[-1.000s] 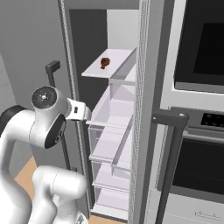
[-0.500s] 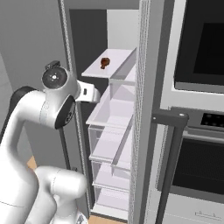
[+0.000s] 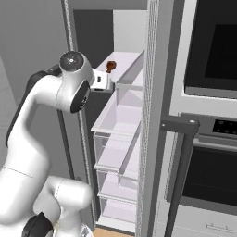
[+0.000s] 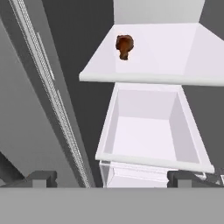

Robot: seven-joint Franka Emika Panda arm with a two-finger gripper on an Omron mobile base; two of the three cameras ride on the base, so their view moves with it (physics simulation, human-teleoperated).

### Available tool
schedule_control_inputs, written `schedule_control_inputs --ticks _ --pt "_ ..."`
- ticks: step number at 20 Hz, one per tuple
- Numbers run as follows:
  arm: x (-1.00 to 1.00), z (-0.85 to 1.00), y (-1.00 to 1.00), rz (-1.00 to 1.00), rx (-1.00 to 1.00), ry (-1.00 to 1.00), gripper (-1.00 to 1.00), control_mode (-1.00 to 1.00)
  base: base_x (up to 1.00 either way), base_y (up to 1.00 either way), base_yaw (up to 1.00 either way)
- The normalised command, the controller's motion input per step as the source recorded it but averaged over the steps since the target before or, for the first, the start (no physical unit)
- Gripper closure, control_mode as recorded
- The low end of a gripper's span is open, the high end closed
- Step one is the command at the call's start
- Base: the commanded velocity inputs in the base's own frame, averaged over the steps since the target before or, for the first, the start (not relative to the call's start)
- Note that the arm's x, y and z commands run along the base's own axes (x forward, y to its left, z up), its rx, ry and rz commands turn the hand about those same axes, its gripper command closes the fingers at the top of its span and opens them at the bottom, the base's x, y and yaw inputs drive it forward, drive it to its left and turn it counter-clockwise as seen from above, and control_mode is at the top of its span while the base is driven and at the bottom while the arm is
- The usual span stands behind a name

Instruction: Place one cucumber and one chicken drumstick in each tupperware on the nearby counter, to pack two identical lunches.

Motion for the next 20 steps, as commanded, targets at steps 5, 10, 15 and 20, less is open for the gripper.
schedule_control_inputs --ticks 5,10,15,20 --pt "0.58 0.16 -0.01 0.0 0.01 0.0 -1.0 -1.0 0.0 0.0 0.0" --pt "0.47 0.16 0.0 0.0 0.02 0.0 -1.0 -1.0 0.0 0.0 0.0" --pt "0.54 0.05 0.0 0.0 0.02 0.01 -1.0 -1.0 0.0 0.0 0.0" --pt "0.61 -0.01 -0.04 0.04 0.0 0.0 -1.0 -1.0 0.0 0.0 0.0"
